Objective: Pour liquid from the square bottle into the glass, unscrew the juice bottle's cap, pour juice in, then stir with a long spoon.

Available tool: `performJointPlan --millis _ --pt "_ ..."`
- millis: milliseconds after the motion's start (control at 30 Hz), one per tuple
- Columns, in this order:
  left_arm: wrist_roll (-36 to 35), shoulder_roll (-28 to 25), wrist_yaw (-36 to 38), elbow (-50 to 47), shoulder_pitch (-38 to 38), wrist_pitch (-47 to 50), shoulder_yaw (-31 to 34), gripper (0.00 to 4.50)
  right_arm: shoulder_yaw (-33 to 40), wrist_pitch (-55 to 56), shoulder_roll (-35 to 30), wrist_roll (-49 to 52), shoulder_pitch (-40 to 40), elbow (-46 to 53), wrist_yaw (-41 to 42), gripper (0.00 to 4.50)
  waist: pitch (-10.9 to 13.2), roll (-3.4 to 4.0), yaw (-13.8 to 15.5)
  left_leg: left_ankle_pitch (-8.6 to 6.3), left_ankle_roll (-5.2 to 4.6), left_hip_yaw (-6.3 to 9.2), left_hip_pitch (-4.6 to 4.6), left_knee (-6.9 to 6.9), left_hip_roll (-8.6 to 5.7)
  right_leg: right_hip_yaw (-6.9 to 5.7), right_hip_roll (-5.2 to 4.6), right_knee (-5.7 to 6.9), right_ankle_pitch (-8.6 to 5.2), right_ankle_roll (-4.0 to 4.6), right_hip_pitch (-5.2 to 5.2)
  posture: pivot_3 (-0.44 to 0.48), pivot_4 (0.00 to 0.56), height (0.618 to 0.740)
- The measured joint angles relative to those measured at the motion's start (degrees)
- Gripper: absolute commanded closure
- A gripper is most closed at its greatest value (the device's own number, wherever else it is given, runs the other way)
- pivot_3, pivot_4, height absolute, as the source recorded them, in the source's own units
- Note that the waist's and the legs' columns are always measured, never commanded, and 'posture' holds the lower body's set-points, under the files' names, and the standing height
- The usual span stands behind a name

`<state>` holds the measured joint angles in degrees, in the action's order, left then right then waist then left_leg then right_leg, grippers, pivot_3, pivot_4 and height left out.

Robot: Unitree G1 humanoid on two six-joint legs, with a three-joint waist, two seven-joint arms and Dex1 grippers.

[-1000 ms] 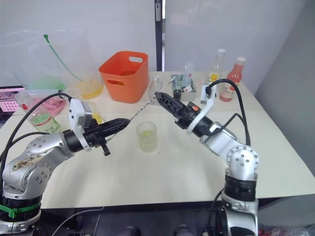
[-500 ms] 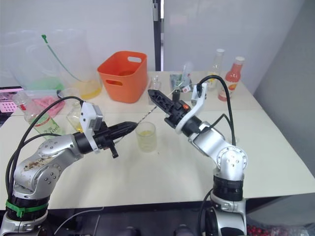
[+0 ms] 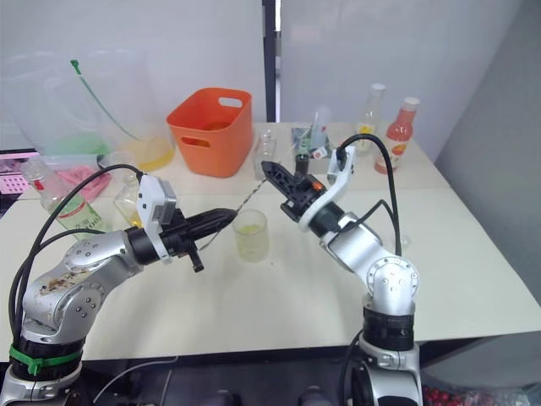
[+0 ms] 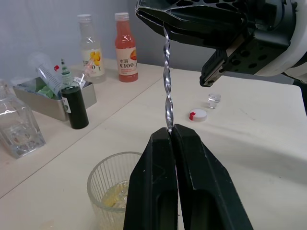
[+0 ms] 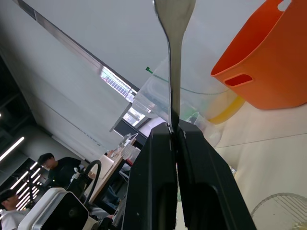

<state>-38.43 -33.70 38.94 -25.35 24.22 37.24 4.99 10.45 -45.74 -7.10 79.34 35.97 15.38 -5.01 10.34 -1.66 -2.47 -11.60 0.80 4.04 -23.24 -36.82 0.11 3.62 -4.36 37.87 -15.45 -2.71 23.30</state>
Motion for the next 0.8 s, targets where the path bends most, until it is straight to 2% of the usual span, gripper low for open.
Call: performJointPlan --millis 100,200,400,433,533,667,800 --pt "-3.62 -0.84 1.1 0.1 0.0 1.74 2.24 3.21 -0.4 0.11 -1.27 -1.07 -0.02 -0.05 2.03 4.5 0.0 0.0 -0.02 0.0 0.0 0.0 0.0 0.0 0.01 0.0 0.01 -0.02 0.0 0.0 0.0 0.0 0.15 0.74" --pt "-6.66 -4.28 4.52 0.17 -0.04 2.53 5.22 2.17 -0.27 0.11 -3.84 -1.72 0.62 -0.96 5.21 4.5 0.03 0.04 -0.05 0.0 0.0 -0.01 0.0 0.01 0.02 0.0 0.02 -0.06 -0.01 0.0 0.01 0.0 0.15 0.74" --pt "-10.08 -13.22 12.37 3.79 -0.86 2.71 12.58 0.17 2.69 -0.56 -12.83 -2.15 9.11 -7.83 14.13 4.5 0.11 0.09 -0.2 0.0 -0.01 -0.05 -0.01 0.09 0.09 0.0 0.09 -0.24 -0.02 0.01 0.0 0.0 0.15 0.74" --pt "-10.12 -14.55 13.68 4.01 -2.15 2.63 13.52 0.03 2.45 -0.91 -13.69 -2.78 11.06 -9.56 15.9 4.5 0.12 0.12 -0.44 0.0 -0.01 -0.09 -0.01 0.1 0.11 0.03 0.09 -0.26 -0.02 0.02 0.02 0.0 0.15 0.74" --pt "-9.36 -18.46 17.27 5.24 -8.38 2.47 15.78 0.03 1.54 -1.39 -16.09 -5.91 18.55 -15.17 22.01 4.5 0.21 0.25 -0.93 0.0 -0.02 -0.19 -0.02 0.21 0.15 0.1 0.09 -0.22 -0.02 0.03 0.15 0.0 0.15 0.74" --pt "-8.59 -18.87 19.48 6.04 -14.32 1.56 18.55 0.03 -0.95 1.06 -17.0 -13.88 25.41 -20.54 29.59 4.5 0.21 0.25 -0.93 0.0 -0.01 -0.22 -0.09 0.25 0.18 0.1 0.09 -0.25 -0.02 0.04 0.24 0.0 0.15 0.74" --pt "-4.79 -17.57 18.37 5.56 -18.22 -2.76 19.52 0.03 -8.64 4.49 -18.36 -25.87 27.46 -22.83 37.96 4.5 0.21 0.25 -0.43 0.0 -0.01 -0.29 -0.17 0.25 0.17 0.12 0.03 -0.24 -0.01 0.05 0.35 0.0 0.15 0.74"
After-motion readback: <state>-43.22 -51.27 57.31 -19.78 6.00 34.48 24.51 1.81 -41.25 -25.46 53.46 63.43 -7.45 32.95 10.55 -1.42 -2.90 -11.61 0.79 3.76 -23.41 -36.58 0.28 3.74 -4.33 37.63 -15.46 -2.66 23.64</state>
